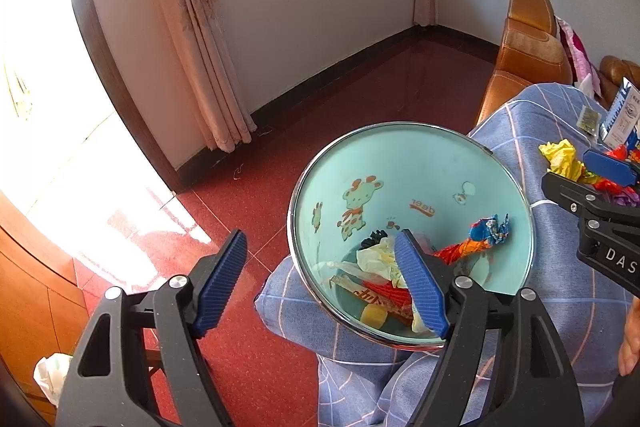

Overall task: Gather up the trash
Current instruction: 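Move both tools away from the bin back over the table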

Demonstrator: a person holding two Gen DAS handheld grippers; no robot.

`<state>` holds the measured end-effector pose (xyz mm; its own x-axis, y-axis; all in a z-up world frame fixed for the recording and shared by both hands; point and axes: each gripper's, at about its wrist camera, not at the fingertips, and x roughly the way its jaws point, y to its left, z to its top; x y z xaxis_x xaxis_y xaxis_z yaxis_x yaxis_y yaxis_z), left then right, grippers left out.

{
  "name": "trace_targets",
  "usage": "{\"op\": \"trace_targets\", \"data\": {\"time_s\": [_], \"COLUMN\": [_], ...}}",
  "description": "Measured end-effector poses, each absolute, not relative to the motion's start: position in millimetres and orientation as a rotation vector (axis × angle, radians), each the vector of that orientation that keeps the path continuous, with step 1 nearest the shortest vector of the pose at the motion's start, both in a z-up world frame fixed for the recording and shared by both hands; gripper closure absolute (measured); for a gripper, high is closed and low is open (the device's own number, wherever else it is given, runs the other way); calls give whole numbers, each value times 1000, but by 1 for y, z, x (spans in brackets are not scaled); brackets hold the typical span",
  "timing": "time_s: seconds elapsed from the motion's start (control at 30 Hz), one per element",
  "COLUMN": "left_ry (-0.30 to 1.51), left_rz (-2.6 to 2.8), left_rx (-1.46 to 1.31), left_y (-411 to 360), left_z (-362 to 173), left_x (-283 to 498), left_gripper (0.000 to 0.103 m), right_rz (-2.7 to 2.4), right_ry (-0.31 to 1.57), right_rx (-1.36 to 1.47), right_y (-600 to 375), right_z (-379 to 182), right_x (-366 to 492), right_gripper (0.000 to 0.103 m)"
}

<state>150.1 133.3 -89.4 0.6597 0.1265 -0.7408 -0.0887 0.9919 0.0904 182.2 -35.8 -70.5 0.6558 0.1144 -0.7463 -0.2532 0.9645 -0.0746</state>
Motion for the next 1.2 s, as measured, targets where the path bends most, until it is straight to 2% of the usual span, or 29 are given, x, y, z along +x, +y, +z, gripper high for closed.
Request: {"op": "trace_targets", "data": {"time_s": [0.1, 0.27, 0.77, 1.2], "left_ry": [828, 799, 770, 709], "left_rz": [120, 121, -39, -276], "left_rx": [63, 97, 201, 363], "left_y": [127, 113, 37, -55], "left_z": [-84, -75, -64, -61], "left_x": [146, 138, 131, 163], "left_gripper": [18, 13, 11, 11], "right_rz": [187, 147, -61, -214], "right_ry": [817, 796, 793, 791], "right_rx": [-173, -149, -53, -34], "right_y": [-43, -61, -157, -247], "right_z": [-66, -57, -53, -52], "right_x": [177, 167, 139, 118], "right_gripper": [31, 24, 21, 22]}}
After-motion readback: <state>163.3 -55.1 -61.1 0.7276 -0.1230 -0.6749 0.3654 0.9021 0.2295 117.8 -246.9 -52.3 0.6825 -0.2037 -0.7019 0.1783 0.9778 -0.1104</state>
